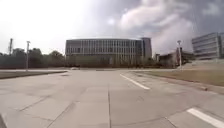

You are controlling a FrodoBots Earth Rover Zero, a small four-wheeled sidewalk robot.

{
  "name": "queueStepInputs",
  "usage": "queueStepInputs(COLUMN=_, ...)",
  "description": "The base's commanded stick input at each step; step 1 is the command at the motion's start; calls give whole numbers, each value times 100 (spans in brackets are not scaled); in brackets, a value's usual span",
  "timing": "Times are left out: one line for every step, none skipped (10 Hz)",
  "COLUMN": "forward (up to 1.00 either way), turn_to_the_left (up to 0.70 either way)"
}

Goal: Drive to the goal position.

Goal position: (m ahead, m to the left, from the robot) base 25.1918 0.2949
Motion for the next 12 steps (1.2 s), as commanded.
queueStepInputs(forward=70, turn_to_the_left=0)
queueStepInputs(forward=70, turn_to_the_left=0)
queueStepInputs(forward=70, turn_to_the_left=0)
queueStepInputs(forward=70, turn_to_the_left=0)
queueStepInputs(forward=70, turn_to_the_left=0)
queueStepInputs(forward=70, turn_to_the_left=0)
queueStepInputs(forward=70, turn_to_the_left=0)
queueStepInputs(forward=70, turn_to_the_left=0)
queueStepInputs(forward=70, turn_to_the_left=0)
queueStepInputs(forward=70, turn_to_the_left=0)
queueStepInputs(forward=70, turn_to_the_left=0)
queueStepInputs(forward=70, turn_to_the_left=0)
